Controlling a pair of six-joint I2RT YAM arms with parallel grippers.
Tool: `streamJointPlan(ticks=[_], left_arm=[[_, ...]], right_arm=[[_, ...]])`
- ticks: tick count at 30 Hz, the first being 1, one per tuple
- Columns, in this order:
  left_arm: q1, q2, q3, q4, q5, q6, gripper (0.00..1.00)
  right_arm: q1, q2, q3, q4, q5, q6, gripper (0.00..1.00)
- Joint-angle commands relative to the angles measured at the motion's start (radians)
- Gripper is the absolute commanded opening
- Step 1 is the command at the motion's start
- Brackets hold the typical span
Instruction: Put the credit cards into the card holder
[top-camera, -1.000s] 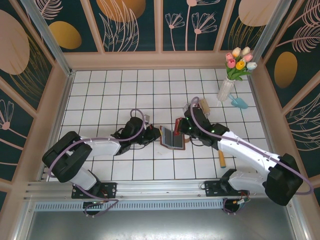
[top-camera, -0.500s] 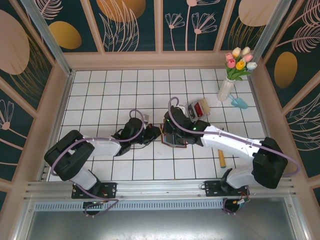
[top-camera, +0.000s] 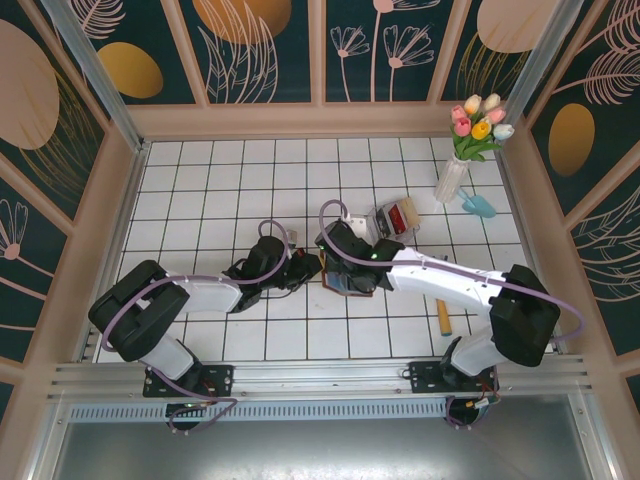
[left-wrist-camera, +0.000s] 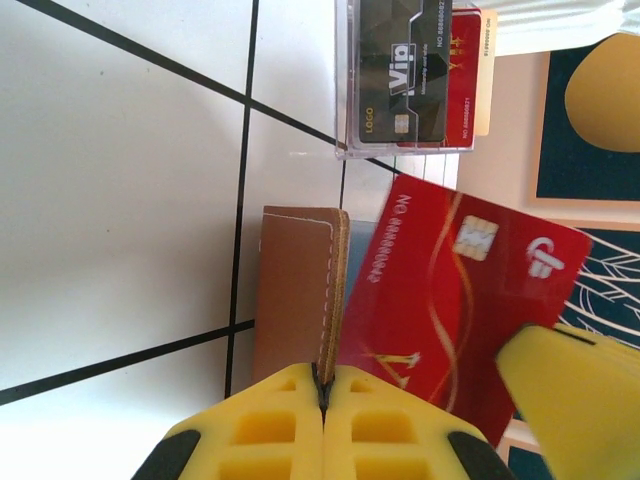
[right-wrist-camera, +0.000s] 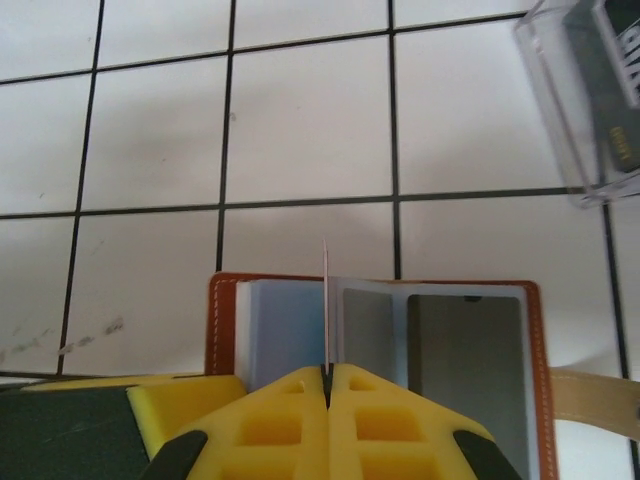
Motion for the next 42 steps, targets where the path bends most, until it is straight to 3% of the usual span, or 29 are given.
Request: streamJointPlan(ticks=[1, 5, 9, 15, 20, 23, 26, 30, 42], left_arm=[[-0.005, -0.008, -0.003, -0.009, -0.032, 0.015, 0.00], [-0.006, 0.000, -0.014, -0.044, -0.051, 0.051, 0.00], [-0.005, 0.041, -0.017, -0.057, -0.044, 0.093, 0.00], [-0.005, 0.091, -0.010, -0.107, -0.068, 0.137, 0.00], [-0.005, 0.106, -0.005, -0.115, -0.067, 0.148, 0.03], [-0.006, 0.109, -0.005, -0.127, -0.076, 0.154, 0.04], [-0.005, 0.109, 0.001, -0.138, -0.073, 0.160, 0.05], [-0.006, 0.106, 0.010, -0.170, -0.082, 0.174, 0.09], [-0.006, 0.107, 0.022, -0.227, -0.102, 0.211, 0.12]], right_arm=[[-0.022, -0.025, 0.005, -0.133, 0.087, 0.044, 0.00], [-0.116, -0.119, -0.136, -0.093, 0.000, 0.046, 0.00], [-0.232, -0.235, -0.258, 0.068, -0.205, -0.001, 0.00], [-0.271, -0.320, -0.308, 0.314, -0.419, 0.012, 0.00], [-0.241, -0.301, -0.278, 0.330, -0.413, 0.046, 0.00], [-0.254, -0.257, -0.322, 0.422, -0.532, 0.056, 0.00], [-0.258, -0.199, -0.336, 0.442, -0.569, 0.035, 0.00], [-0.281, -0.184, -0.390, 0.448, -0.535, 0.031, 0.00], [-0.404, -0.179, -0.559, 0.610, -0.703, 0.009, 0.00]])
